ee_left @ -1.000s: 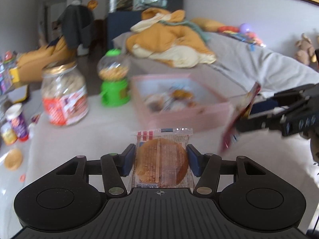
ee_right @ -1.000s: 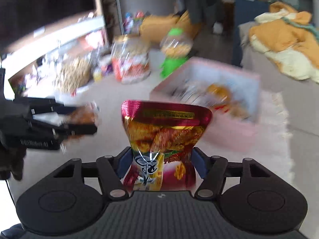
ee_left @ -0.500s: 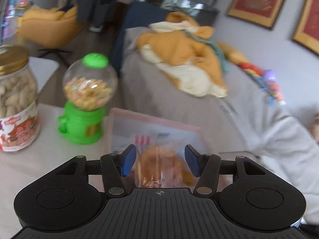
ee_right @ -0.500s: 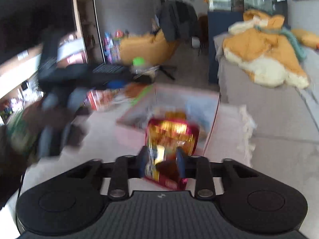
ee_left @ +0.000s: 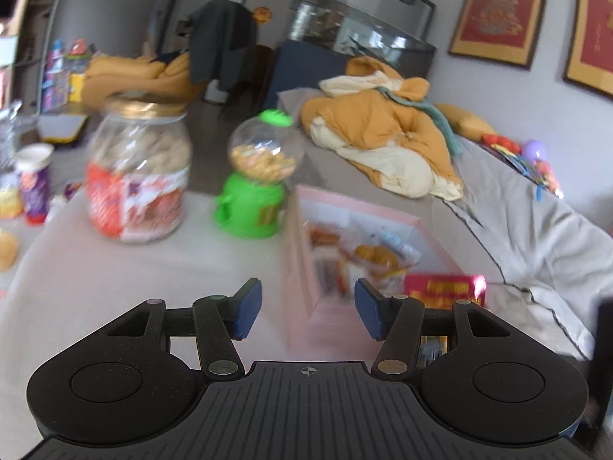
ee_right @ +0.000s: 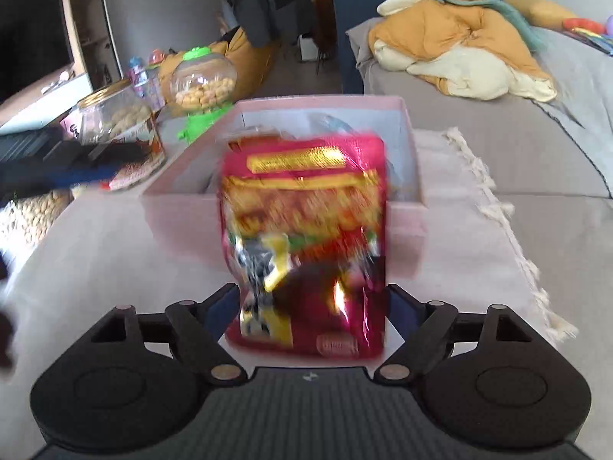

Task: Organize snacks
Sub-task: 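Carry the red spicy snack bag into the box and open the right gripper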

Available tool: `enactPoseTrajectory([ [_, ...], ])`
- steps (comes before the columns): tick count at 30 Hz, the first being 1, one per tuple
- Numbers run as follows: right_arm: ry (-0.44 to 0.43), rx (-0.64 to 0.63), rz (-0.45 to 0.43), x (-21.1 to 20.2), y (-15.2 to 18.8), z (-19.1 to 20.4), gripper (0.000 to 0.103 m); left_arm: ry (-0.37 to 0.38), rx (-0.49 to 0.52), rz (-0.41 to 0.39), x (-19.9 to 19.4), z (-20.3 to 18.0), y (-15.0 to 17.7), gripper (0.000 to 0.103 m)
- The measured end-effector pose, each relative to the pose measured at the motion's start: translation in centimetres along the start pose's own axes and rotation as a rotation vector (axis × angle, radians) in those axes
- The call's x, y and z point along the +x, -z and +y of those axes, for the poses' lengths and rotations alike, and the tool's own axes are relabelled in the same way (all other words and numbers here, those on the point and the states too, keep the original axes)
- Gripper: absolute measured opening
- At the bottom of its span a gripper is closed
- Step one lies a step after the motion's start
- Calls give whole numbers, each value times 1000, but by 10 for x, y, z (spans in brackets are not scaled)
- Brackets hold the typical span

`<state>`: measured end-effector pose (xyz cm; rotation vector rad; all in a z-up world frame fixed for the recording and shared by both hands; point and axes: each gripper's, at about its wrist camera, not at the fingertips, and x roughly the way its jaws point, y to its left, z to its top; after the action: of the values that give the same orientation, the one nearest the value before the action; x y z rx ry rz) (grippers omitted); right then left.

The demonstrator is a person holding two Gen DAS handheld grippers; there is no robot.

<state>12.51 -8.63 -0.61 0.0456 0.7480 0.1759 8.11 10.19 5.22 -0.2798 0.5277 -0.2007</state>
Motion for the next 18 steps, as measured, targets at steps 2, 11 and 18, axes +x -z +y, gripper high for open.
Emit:
enactPoseTrajectory([
  [2, -5, -3, 39, 15, -3, 5, 88, 24, -16, 35, -9, 6, 14, 59],
  [11, -222, 84, 208, -13, -12, -17, 70, 137, -74, 90, -42, 16, 38, 54],
  [18, -280, 125, 100, -74, -71, -17, 70, 167, -74, 77, -48, 10, 32, 52],
])
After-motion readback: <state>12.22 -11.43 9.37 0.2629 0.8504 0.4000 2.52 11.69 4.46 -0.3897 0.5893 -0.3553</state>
